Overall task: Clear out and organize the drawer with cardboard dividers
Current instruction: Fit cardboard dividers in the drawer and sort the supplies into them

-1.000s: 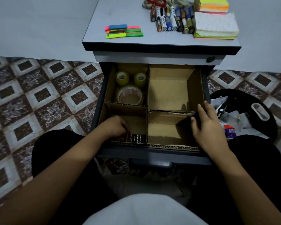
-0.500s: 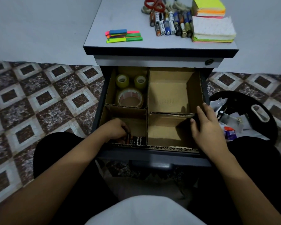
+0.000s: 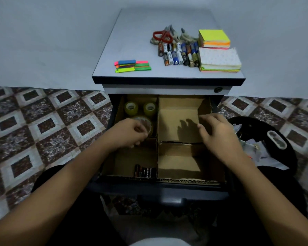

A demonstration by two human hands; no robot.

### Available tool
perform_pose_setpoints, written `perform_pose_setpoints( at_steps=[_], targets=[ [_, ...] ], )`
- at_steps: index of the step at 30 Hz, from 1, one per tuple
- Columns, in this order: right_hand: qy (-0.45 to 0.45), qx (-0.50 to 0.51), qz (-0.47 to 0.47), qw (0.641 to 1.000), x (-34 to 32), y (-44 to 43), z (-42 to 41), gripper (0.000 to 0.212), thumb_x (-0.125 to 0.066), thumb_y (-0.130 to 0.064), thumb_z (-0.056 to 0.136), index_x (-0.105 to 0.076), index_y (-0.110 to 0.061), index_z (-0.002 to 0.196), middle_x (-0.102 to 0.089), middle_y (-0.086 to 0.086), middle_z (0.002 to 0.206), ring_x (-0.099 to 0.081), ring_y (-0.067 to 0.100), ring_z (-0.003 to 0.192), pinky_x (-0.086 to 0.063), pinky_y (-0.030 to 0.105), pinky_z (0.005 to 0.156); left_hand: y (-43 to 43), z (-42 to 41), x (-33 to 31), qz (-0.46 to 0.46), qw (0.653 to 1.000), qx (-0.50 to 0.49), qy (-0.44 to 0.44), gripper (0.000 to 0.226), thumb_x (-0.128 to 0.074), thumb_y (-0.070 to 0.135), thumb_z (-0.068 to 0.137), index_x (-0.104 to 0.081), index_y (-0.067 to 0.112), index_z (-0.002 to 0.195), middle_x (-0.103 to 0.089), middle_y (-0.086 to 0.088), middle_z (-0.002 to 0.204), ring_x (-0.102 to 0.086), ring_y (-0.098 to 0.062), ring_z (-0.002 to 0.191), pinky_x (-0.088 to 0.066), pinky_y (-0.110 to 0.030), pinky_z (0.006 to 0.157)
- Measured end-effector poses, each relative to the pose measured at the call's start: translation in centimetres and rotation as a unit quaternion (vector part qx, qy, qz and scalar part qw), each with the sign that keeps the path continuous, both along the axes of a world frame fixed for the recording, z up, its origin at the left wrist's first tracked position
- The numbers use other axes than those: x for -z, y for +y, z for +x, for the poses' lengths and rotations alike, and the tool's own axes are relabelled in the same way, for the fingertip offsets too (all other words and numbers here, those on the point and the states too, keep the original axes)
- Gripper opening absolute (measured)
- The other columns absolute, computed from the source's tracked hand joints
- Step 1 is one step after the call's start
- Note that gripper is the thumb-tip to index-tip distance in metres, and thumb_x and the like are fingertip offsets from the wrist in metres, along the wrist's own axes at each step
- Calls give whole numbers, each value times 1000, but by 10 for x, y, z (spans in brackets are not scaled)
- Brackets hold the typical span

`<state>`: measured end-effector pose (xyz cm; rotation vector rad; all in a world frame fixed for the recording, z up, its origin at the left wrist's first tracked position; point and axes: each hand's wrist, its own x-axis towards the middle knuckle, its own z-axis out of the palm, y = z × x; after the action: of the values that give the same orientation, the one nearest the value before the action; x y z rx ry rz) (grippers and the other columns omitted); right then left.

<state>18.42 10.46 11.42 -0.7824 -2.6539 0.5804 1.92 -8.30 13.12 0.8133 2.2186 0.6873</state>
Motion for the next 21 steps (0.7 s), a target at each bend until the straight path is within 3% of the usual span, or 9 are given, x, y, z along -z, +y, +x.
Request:
perform_pose_setpoints(
  at_steps=[4,10,12,14,17,19,21],
  targets=[
    [4,-35,19,999,-38,13,-36,33,-52,-27,94,-60,-11,121,-60,9,117,-56,22,106,-43,29,86,39,-17,-50,91,993,7,80,10,-57,21,92,-63,17,99,-64,-1,90,-63,-14,79,-53,-26,68],
    [35,-48,-7,998,-88,34,-86,27,-54,-26,93,-65,-14,114,-67,6,111,-60,16,100,-40,21,79,119,-69,-85,162,969,-95,158,13,-57,9,85,-68,6,90,-68,-13,93,-66,-26,89,-56,-38,82],
    [36,-46,2,998,-100,43,-97,26,-53,-26,93,-67,-13,111,-68,7,109,-60,19,99,-39,22,77,141,-86,-87,150,967,-139,150,14,-57,7,83,-66,-2,89,-68,-20,94,-68,-31,86,-57,-43,79],
    [35,-44,5,998,-108,51,-106,26,-53,-25,92,-69,-11,108,-68,10,108,-60,23,99,-44,26,79,157,-93,-88,133,968,-167,129,10,-57,5,83,-63,-2,89,-66,-16,90,-66,-27,82,-59,-37,73],
    [43,-43,4,998,-117,61,-114,25,-54,-23,90,-71,-9,102,-68,13,104,-60,26,97,-49,35,83,172,-97,-90,139,968,-206,23,24,-57,-6,85,-58,-1,108,-60,-16,96,-63,-30,90,-53,-28,45],
    [40,-45,2,998,-118,64,-117,23,-54,-21,90,-70,-9,101,-68,13,105,-60,26,96,-49,32,80,175,-99,-88,124,968,-216,-21,35,-63,-9,79,-57,0,112,-63,-16,108,-65,-33,96,-55,-31,51],
    [37,-47,3,998,-118,68,-119,23,-53,-20,90,-70,-9,101,-67,12,105,-60,25,95,-44,29,75,178,-100,-90,114,970,-212,-23,35,-66,-9,76,-57,1,108,-64,-17,104,-68,-33,90,-58,-33,58]
  ],
)
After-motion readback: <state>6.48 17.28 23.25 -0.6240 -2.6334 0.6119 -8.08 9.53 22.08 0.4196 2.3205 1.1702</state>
